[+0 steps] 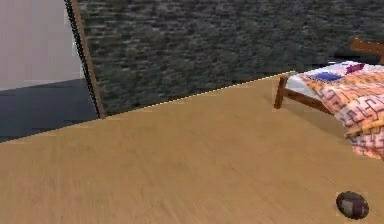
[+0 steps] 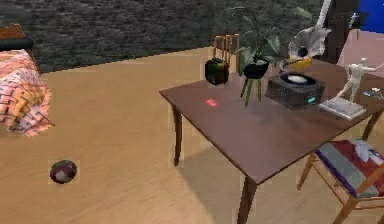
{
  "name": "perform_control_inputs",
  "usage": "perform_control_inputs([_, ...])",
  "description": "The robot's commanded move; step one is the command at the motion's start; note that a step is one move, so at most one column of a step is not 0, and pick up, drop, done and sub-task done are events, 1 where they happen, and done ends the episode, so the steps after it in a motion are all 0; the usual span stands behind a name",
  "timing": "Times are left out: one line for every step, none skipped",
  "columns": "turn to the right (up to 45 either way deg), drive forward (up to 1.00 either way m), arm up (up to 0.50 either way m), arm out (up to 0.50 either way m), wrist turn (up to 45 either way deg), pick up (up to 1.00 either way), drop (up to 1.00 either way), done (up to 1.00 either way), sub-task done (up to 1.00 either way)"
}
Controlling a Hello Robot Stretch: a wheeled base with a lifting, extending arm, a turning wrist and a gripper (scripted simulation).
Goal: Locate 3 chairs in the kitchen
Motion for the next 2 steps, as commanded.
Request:
perform_control_inputs([45.0,0.0,0.0,0.0,0.0,0.0,0.0,0.0,0.0])
perform_control_inputs([45.0,0.0,0.0,0.0,0.0,0.0,0.0,0.0,0.0])
